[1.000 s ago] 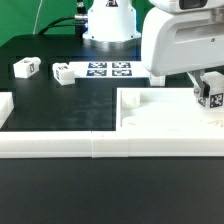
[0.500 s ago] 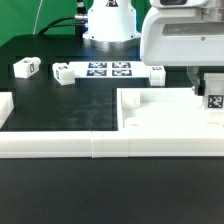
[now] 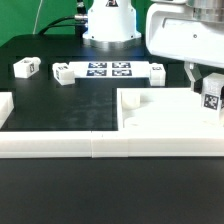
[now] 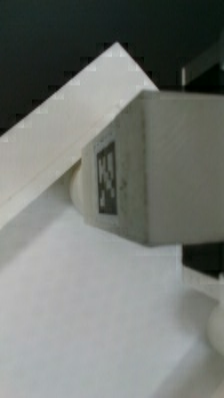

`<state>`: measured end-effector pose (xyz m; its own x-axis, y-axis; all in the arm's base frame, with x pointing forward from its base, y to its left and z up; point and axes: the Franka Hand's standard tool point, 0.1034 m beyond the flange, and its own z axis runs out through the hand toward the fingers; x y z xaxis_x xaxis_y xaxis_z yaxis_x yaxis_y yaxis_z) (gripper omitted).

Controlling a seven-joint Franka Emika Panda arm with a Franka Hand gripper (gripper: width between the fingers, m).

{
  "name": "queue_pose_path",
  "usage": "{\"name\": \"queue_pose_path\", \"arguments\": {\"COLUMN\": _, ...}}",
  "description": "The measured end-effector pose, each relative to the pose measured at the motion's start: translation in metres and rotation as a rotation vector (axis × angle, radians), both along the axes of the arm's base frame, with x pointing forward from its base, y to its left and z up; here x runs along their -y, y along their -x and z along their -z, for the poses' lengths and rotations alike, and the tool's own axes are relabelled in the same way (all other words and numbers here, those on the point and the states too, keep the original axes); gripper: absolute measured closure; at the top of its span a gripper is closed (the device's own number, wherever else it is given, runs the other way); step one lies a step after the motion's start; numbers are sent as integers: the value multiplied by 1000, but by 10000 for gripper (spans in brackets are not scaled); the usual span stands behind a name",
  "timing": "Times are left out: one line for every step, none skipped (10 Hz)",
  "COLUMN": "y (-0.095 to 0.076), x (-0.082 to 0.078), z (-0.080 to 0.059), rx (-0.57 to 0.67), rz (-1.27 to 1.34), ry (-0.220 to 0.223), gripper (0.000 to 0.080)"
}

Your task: Assemble one leg

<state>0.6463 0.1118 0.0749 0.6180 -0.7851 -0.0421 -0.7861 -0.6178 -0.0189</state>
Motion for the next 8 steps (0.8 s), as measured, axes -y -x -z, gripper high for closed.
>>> {"name": "queue_pose_path", "arguments": {"y": 0, "x": 1, "z": 0, "rx": -5, "rz": 74, "ry": 1, "gripper": 509}}
{"name": "queue_pose_path", "arguments": {"y": 0, "x": 2, "z": 0, "rx": -9, "rz": 118, "ry": -7, "gripper": 509}}
{"name": "queue_pose_path", "arguments": {"y": 1, "x": 2, "z": 1, "rx": -14, "rz": 169, "ry": -6, "gripper": 509}}
{"name": "queue_pose_path", "arguments": {"y": 1, "x": 2, "z": 1, "rx": -13, "rz": 151, "ry": -6, "gripper": 406}}
{"name": "queue_pose_path", "arguments": {"y": 1, "x": 2, "z": 1, "rx": -14, "rz": 150, "ry": -6, "gripper": 268}}
{"name": "queue_pose_path", "arguments": {"y": 1, "x": 1, "z": 1, "rx": -11, "rz": 95, "ry": -6, "gripper": 268}}
{"name": "queue_pose_path", "arguments": {"y": 2, "x": -2, "z": 1, "rx": -10, "rz": 67, "ry": -6, "gripper": 175}}
{"name": "queue_pose_path", "arguments": {"y": 1, "x": -5, "z": 1, "rx": 4, "rz": -67, "ry": -7, "gripper": 157}}
